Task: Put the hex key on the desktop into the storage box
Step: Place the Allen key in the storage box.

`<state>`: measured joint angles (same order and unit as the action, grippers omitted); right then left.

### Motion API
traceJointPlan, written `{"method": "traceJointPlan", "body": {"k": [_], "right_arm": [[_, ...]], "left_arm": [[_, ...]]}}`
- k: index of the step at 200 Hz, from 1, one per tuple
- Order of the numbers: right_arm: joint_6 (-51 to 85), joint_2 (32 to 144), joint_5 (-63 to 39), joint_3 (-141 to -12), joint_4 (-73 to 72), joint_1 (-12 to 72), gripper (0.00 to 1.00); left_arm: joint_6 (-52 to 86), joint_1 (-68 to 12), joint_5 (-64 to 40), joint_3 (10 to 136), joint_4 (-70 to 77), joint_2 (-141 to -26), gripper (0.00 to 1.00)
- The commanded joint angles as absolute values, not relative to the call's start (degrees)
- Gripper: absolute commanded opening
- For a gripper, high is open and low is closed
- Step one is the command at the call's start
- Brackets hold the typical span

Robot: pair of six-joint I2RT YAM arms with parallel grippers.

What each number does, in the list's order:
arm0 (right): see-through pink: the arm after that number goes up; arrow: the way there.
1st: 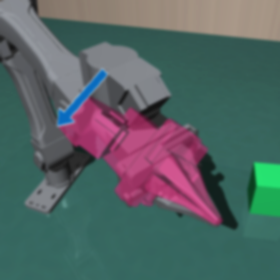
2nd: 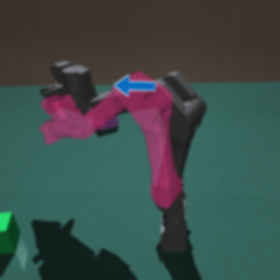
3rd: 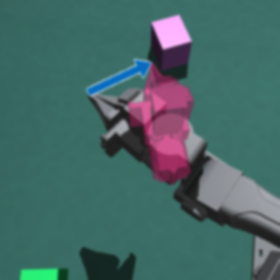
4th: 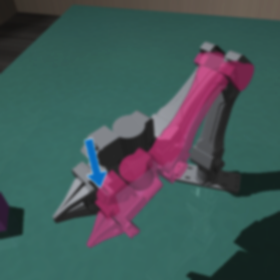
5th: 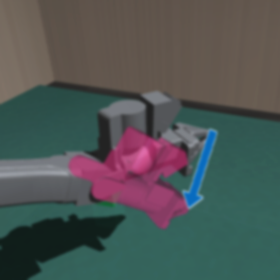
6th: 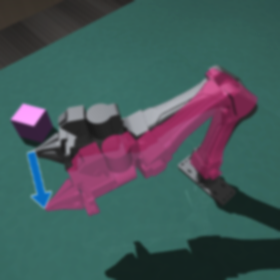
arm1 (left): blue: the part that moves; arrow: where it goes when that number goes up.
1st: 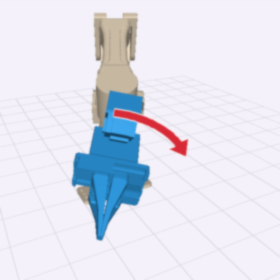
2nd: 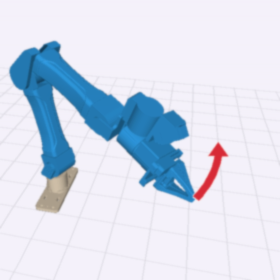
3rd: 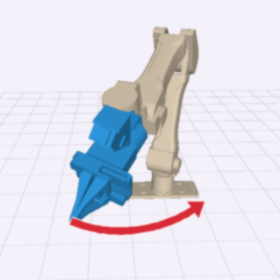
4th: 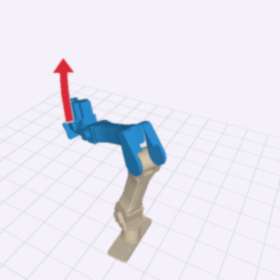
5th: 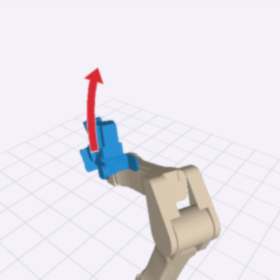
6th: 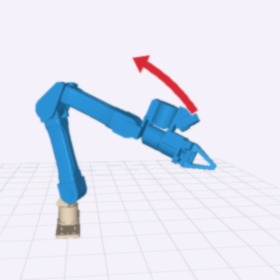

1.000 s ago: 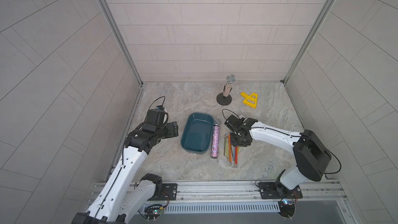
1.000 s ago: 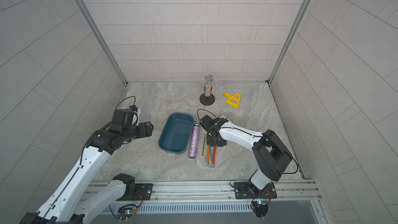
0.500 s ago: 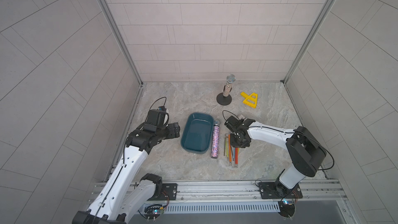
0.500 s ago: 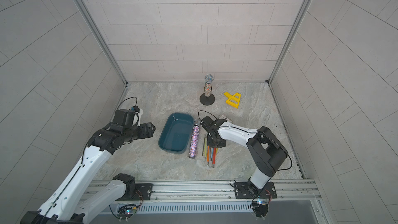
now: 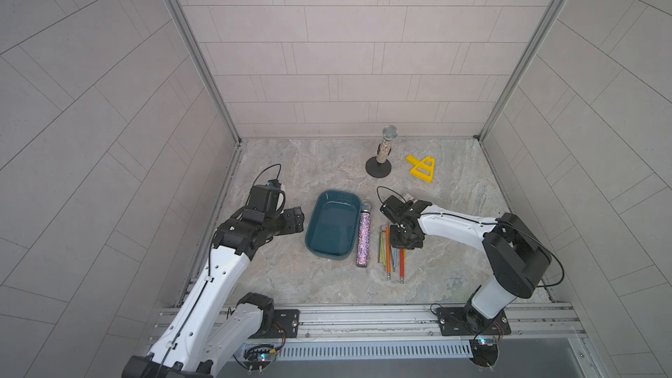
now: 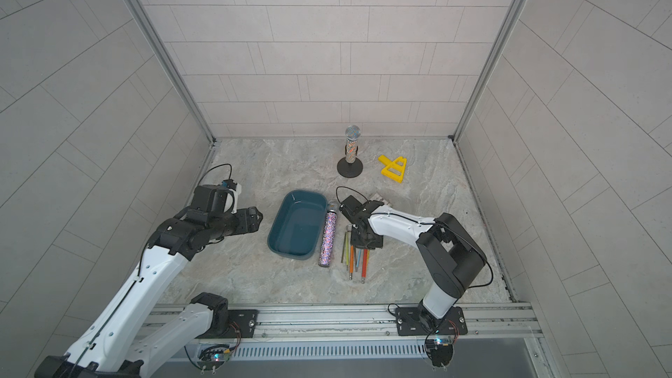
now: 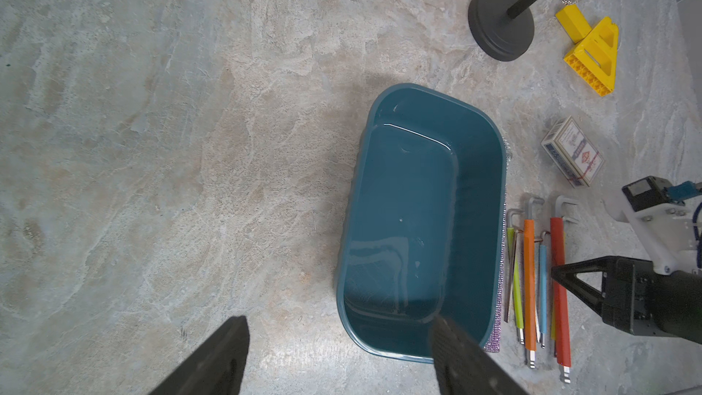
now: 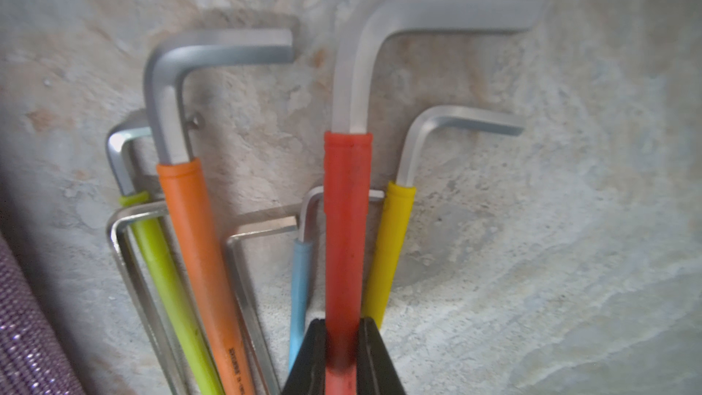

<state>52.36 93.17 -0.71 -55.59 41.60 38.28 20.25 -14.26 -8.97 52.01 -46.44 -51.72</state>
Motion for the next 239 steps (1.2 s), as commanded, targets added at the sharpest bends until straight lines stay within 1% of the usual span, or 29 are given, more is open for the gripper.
{"method": "traceJointPlan", "body": {"k": [1, 24, 47, 83, 118, 198, 239], "right_arm": [[51.9, 87.6, 4.5, -57.9, 46.0, 39.0, 0.00], [49.8, 84.2, 6.2, -62.3, 46.9, 41.3, 0.00], [47.2, 84.7, 6.4, -68.1, 47.1, 44.6, 0.00], [43.5, 92.0, 2.0, -78.6, 45.5, 49.5, 0.00], [42.3, 99.8, 0.2, -87.9, 43.0, 53.2, 0.00], [41.1, 114.1, -1.0, -104.1, 42.9, 53.4, 0.00], [42.3, 119.4, -1.7, -107.2, 43.3, 52.8, 0.00]], "left_arm": [[19.5, -14.0, -8.9, 51.1, -45.5, -51.0, 0.83], [19.4, -14.0, -8.7, 51.0, -45.5, -50.7, 0.83], [19.4, -14.1, -8.5, 50.9, -45.4, -50.4, 0.83], [19.5, -14.0, -7.8, 50.8, -45.4, -49.8, 0.83], [19.5, -14.0, -7.3, 50.7, -45.4, -49.3, 0.83], [19.5, -14.0, -7.4, 50.3, -44.9, -48.6, 0.83], [19.6, -14.0, -7.2, 50.2, -44.9, -48.0, 0.83]]}}
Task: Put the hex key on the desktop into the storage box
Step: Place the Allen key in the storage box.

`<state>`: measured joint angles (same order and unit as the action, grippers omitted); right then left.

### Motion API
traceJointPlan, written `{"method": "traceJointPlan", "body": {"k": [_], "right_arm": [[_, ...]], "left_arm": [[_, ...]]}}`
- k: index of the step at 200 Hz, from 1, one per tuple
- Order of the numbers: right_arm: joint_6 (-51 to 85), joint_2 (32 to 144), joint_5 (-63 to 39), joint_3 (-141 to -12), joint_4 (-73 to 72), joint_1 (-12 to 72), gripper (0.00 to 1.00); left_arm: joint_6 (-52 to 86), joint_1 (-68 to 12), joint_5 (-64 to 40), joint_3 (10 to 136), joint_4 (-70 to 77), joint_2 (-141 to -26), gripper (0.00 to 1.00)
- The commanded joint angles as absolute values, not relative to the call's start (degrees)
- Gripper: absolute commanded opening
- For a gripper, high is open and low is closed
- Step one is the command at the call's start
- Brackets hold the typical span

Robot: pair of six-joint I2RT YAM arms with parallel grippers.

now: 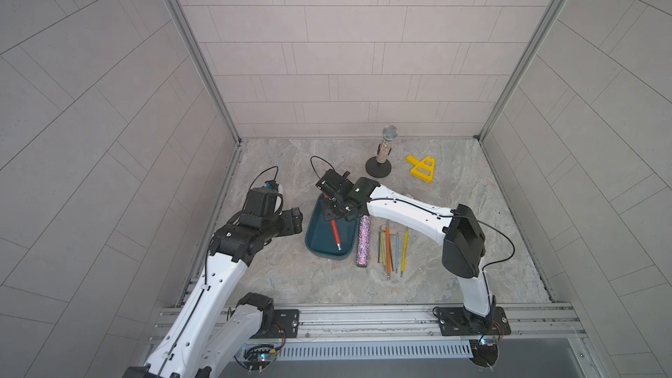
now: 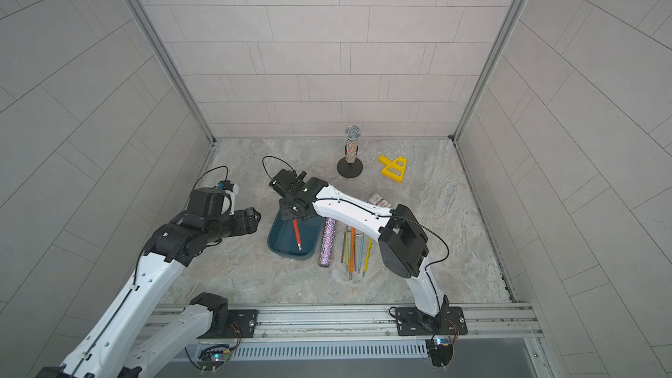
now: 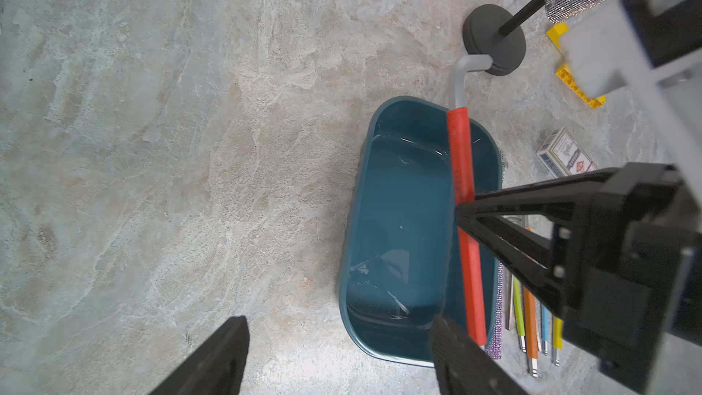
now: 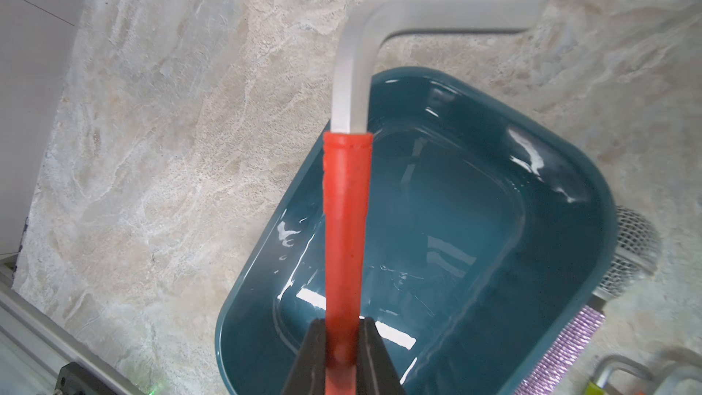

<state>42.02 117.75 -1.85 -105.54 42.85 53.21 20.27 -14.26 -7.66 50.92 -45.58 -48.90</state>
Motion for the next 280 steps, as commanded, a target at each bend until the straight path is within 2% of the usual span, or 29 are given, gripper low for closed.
{"method": "traceJointPlan", "body": {"k": [1, 152, 266, 280], "right_arm": [[42.3, 119.5, -1.7, -107.2, 43.4, 52.8, 0.00], [46.7, 130.7, -10.2, -110.9, 50.2, 49.4, 0.00], [42.6, 127.1, -8.3, -105.5, 55.1, 50.9, 0.00], [41.7, 127.1, -8.4, -105.4, 55.4, 51.1, 0.03]], "left_arm": [[19.6, -14.0, -7.1, 50.3, -44.8, -47.9, 0.83], [19.5, -14.0, -7.2, 50.0, -44.5, -47.6, 0.83], [19.5, -14.0, -7.2, 50.0, -44.3, -47.7, 0.83], [19.5, -14.0, -7.1, 50.0, -44.4, -47.7, 0.83]]}}
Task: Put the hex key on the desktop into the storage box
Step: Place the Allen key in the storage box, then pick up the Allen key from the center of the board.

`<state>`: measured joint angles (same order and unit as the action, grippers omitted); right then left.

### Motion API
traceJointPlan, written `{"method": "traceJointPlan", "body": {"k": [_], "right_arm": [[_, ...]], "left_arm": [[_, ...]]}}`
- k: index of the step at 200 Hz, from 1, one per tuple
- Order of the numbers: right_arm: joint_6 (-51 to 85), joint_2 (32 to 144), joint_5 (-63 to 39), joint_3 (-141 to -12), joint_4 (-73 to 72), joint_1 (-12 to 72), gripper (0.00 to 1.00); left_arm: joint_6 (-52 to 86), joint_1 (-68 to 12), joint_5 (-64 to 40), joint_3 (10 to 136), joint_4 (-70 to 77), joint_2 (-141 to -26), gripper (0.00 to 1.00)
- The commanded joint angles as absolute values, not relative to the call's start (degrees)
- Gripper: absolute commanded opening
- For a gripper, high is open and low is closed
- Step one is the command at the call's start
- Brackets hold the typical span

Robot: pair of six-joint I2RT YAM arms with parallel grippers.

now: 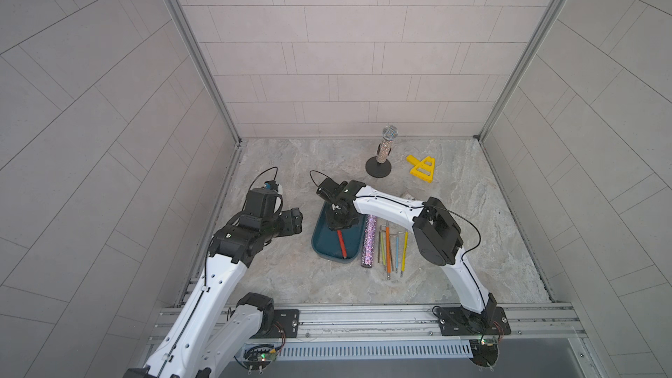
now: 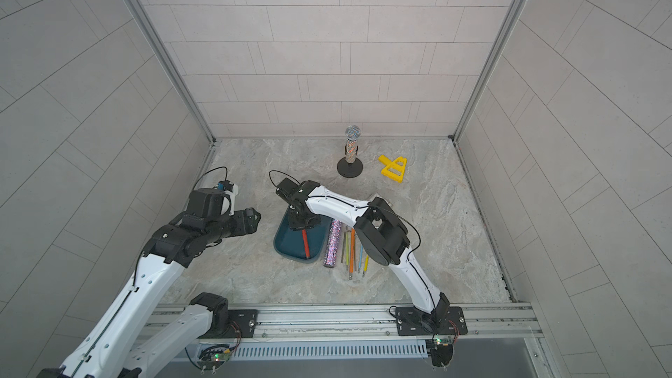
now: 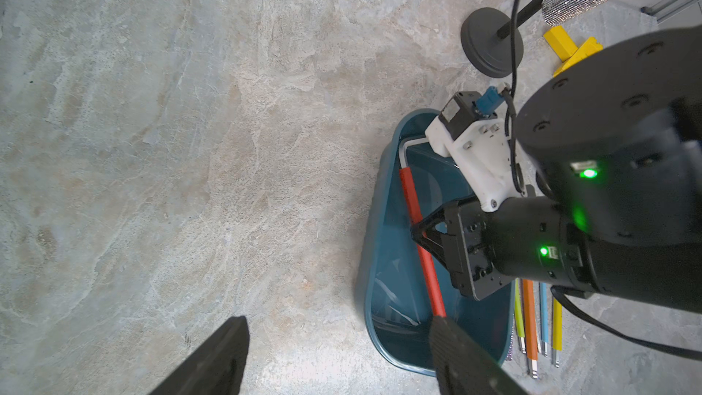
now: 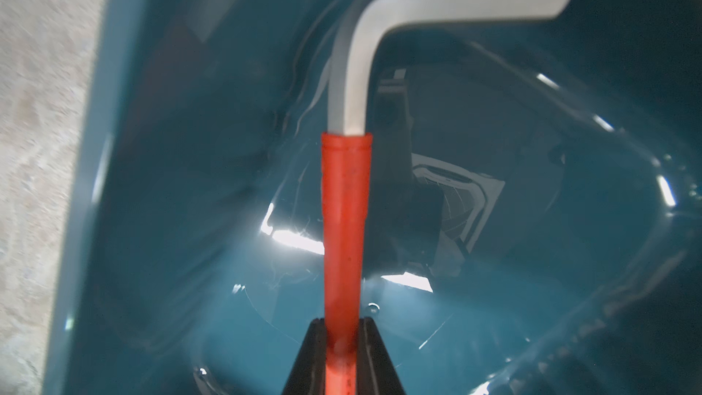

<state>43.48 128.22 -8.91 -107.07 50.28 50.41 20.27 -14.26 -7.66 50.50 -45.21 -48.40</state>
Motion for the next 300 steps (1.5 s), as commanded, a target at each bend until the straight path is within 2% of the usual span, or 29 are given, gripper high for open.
{"method": "traceJointPlan", "body": {"k": [1, 37, 58, 112, 136, 174, 235, 300], "right_arm": [[41.7, 127.1, -8.4, -105.5, 55.4, 51.1, 0.04], [40.7, 125.9, -6.6, -106.3, 55.6, 51.1, 0.35], [40.0, 124.6, -5.7, -107.2, 56.0, 51.2, 0.43], [39.4, 111.3, 2.3, -104.4, 55.1, 51.5, 0.44], [42.3, 101.6, 8.4, -95.2, 52.5, 50.4, 0.43], [47.5, 90.8, 8.5, -76.5, 48.0, 46.5, 0.37], [51.3, 91.5, 2.0, -65.8, 45.1, 44.1, 0.32], [52.4, 97.3, -1.8, -64.5, 42.6, 43.0, 0.31]], "left_arm": [[19.6, -14.0, -7.1, 49.9, -44.3, -47.8, 0.83], [19.5, -14.0, -7.1, 50.0, -44.4, -47.7, 0.83], [19.5, -14.0, -7.0, 50.0, -44.3, -47.8, 0.83], [19.5, -14.0, -7.3, 50.0, -44.2, -47.6, 0.83], [19.5, -14.0, -7.3, 49.9, -44.2, -47.6, 0.83], [19.6, -14.0, -7.3, 49.9, -44.2, -47.3, 0.83], [19.5, -14.1, -7.3, 49.9, -44.2, -47.2, 0.83], [19.5, -14.0, -7.4, 49.9, -44.1, -47.1, 0.83]]}}
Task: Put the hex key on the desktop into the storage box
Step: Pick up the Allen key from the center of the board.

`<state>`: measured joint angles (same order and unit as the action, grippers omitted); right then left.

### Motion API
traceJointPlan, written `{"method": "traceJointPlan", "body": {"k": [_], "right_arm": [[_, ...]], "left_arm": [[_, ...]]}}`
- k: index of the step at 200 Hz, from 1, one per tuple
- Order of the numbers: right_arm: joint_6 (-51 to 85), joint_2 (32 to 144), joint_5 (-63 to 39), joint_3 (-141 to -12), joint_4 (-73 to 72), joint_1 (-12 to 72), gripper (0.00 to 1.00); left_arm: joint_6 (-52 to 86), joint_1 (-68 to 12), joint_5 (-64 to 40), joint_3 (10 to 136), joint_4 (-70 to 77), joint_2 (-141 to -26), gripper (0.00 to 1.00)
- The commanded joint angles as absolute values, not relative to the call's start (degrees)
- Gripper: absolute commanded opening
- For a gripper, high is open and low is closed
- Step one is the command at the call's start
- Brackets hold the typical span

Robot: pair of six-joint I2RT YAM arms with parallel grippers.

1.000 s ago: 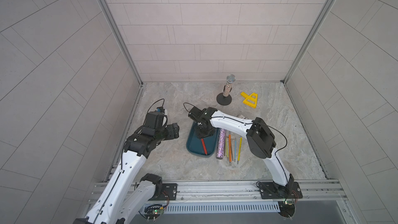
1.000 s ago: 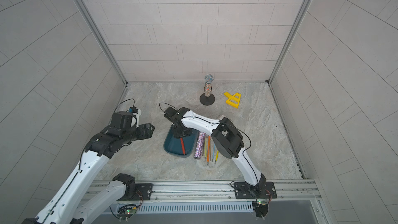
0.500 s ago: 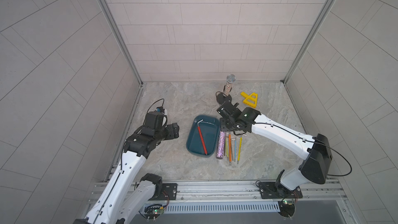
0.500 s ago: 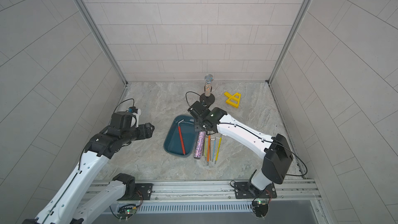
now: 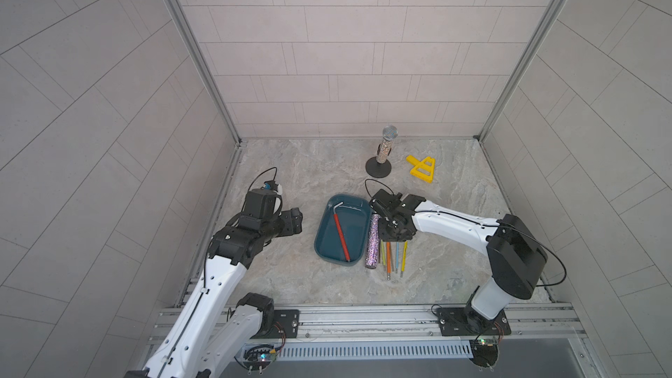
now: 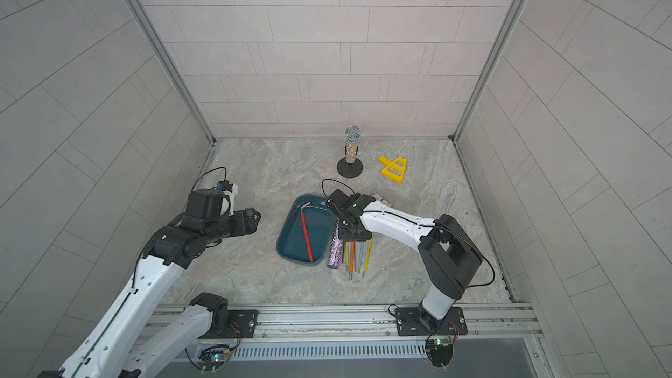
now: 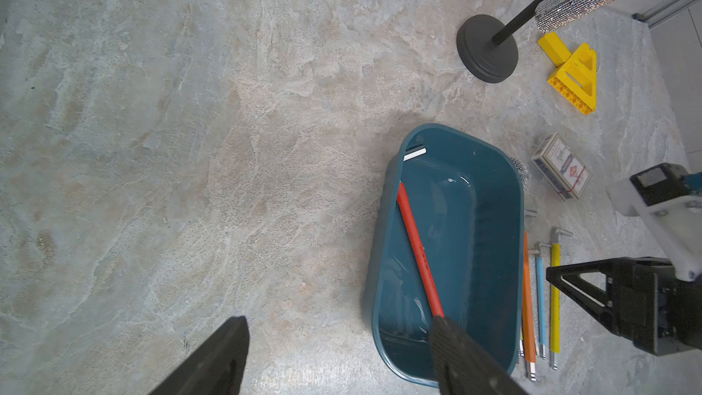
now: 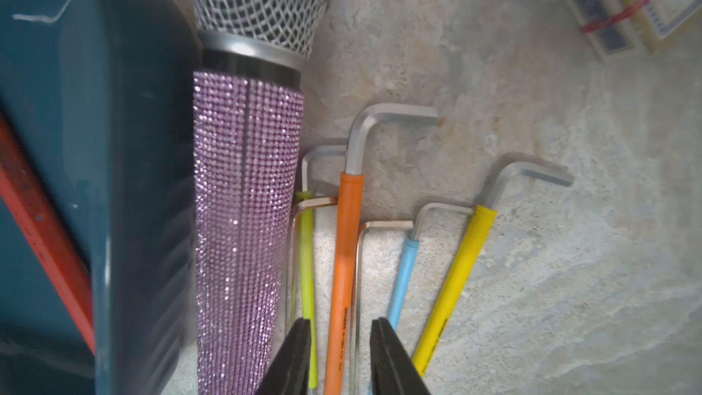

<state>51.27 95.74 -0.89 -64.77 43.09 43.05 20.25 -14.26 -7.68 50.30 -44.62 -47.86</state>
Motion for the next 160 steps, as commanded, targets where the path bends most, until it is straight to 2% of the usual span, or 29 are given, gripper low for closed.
{"method": "traceJointPlan", "body": {"k": [1, 30, 85, 160], "right_arm": [[52.4, 97.4, -1.8, -64.5, 42.7, 43.0, 0.31], [53.3, 97.5, -1.0, -63.7, 43.3, 42.5, 0.27], [57.9, 88.8, 4.3, -57.2, 44.5, 39.6, 0.26], [59.0, 91.2, 0.9, -55.1, 43.6, 36.3, 0.24]], "left_arm": [[19.4, -14.0, -7.4, 49.9, -44.1, -47.2, 0.83], [19.4, -14.0, -7.3, 49.9, -44.1, -47.2, 0.83], [19.4, -14.0, -7.6, 49.8, -44.0, -47.1, 0.83], [19.5, -14.0, -7.4, 49.8, -44.0, -46.9, 0.83]]}}
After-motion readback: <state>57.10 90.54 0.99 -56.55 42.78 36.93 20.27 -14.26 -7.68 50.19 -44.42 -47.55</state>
